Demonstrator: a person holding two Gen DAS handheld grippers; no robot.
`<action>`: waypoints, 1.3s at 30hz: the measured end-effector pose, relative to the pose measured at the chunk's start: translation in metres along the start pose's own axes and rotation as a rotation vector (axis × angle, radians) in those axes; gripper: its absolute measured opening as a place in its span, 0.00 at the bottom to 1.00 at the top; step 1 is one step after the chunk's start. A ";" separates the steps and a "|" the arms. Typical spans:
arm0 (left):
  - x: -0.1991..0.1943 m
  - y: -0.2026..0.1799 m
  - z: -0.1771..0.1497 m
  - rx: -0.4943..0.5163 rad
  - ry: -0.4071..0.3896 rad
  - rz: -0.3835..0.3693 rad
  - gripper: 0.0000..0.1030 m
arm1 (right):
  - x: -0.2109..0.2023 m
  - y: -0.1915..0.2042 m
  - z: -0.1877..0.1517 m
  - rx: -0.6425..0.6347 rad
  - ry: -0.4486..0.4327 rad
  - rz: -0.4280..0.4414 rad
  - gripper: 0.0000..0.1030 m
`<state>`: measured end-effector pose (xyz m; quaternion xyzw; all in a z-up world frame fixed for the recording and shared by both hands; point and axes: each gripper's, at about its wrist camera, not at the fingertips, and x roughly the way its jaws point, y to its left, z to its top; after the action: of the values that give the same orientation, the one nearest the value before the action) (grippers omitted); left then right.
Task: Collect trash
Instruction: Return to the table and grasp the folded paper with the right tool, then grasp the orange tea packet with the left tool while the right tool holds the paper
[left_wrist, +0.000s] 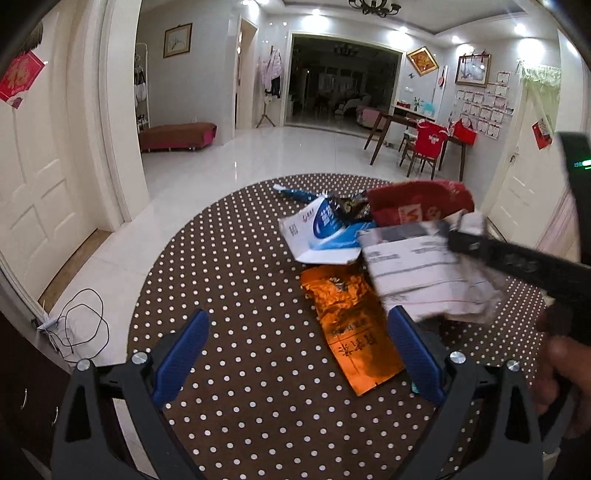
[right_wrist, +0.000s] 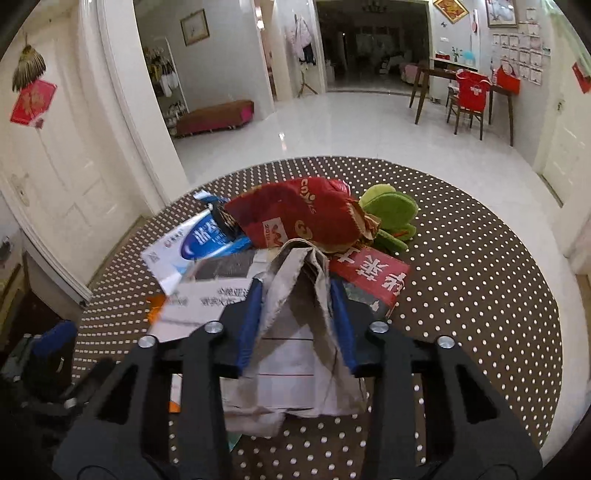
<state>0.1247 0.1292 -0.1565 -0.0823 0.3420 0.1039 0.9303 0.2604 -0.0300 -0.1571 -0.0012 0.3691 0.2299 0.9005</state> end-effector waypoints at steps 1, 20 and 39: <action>0.004 -0.001 -0.001 0.002 0.011 -0.002 0.92 | -0.007 -0.003 -0.002 0.009 -0.013 0.009 0.31; 0.080 -0.034 0.025 0.028 0.186 -0.056 0.60 | -0.083 -0.097 -0.026 0.193 -0.122 0.001 0.31; -0.003 -0.056 0.014 0.098 0.028 -0.172 0.57 | -0.128 -0.149 -0.045 0.284 -0.196 -0.046 0.31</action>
<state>0.1453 0.0778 -0.1397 -0.0672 0.3513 0.0054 0.9338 0.2129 -0.2234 -0.1293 0.1400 0.3083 0.1539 0.9283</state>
